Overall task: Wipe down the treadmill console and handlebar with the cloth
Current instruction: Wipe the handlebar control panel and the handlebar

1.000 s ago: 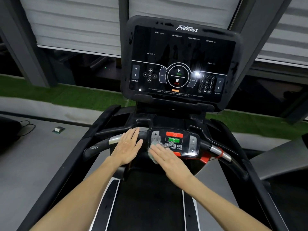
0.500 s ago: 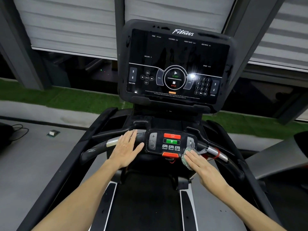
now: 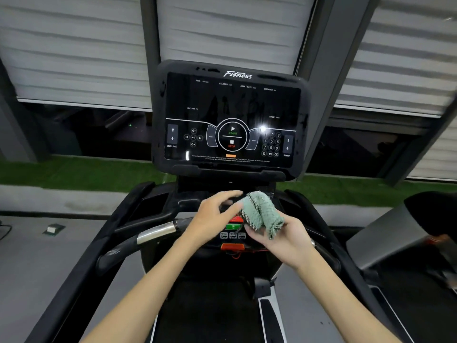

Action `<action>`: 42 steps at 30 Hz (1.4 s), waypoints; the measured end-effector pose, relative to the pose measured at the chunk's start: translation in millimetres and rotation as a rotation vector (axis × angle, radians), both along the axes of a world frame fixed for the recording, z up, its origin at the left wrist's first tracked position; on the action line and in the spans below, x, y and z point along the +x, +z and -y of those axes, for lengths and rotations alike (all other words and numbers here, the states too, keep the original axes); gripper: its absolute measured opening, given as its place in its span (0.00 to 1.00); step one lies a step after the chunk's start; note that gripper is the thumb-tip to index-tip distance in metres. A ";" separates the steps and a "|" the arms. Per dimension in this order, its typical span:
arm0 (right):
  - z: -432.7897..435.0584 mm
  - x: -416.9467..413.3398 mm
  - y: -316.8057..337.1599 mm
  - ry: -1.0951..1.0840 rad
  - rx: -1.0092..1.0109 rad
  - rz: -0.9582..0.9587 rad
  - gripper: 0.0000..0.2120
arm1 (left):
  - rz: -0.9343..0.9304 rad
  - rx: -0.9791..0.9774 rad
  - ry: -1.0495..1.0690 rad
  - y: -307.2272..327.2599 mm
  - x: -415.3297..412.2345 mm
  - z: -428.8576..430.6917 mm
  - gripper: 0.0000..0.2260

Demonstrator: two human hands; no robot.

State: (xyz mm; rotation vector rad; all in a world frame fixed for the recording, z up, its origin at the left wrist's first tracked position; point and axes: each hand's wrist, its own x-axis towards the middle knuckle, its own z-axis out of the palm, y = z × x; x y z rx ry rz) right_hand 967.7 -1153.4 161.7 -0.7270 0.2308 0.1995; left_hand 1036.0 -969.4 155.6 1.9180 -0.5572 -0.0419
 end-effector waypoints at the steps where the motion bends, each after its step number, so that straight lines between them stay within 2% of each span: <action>1: -0.5 0.3 1.1 -0.002 0.009 -0.004 0.17 | -0.028 -0.024 -0.035 7.3 -0.9 6.5 0.14; 6: 1.9 -1.2 6.9 0.037 -0.008 0.013 0.17 | -0.047 -0.061 -0.018 18.0 -4.5 18.6 0.15; 10: 8.4 -2.6 6.2 0.100 -0.027 0.002 0.24 | -0.054 -0.040 -0.019 17.5 -4.4 24.1 0.06; 13: 17.6 -5.9 5.0 0.124 -0.044 0.017 0.30 | -0.170 -0.043 0.056 17.1 -3.7 28.7 0.05; 15: 25.4 -6.1 3.6 0.144 -0.057 0.060 0.27 | -0.274 -0.096 0.109 18.2 -2.4 31.7 0.06; 16: 30.0 -5.9 0.6 0.159 -0.118 0.099 0.26 | -0.300 -0.117 0.123 19.4 -1.6 33.4 0.06; 18: 34.6 -3.6 -0.8 0.166 -0.368 0.143 0.23 | -0.322 -0.136 0.127 21.3 -0.4 37.4 0.05; 20: 36.8 2.1 3.7 0.101 -0.605 0.122 0.15 | -0.325 -0.149 0.116 24.3 -0.4 40.7 0.05; 23: 45.5 11.0 10.3 0.025 -0.724 0.128 0.10 | -0.299 -0.135 0.063 31.4 0.5 43.0 0.08; 26: 59.1 17.5 14.0 0.036 -0.706 0.159 0.11 | -0.261 -0.095 0.020 38.4 0.6 44.2 0.09; 29: 63.1 25.1 18.1 0.014 -0.560 0.175 0.12 | -0.210 0.010 -0.009 37.9 2.3 46.8 0.12; 35: 55.1 42.0 23.4 0.044 -0.527 0.198 0.13 | 0.073 0.269 0.146 36.6 -1.8 72.2 0.26; 38: 51.7 44.9 26.5 0.081 -0.522 0.250 0.14 | 0.240 0.275 0.265 41.0 -3.2 78.9 0.20; 42: 49.2 43.5 24.0 0.089 -0.529 0.268 0.17 | 0.133 0.258 0.196 48.4 -4.6 73.9 0.14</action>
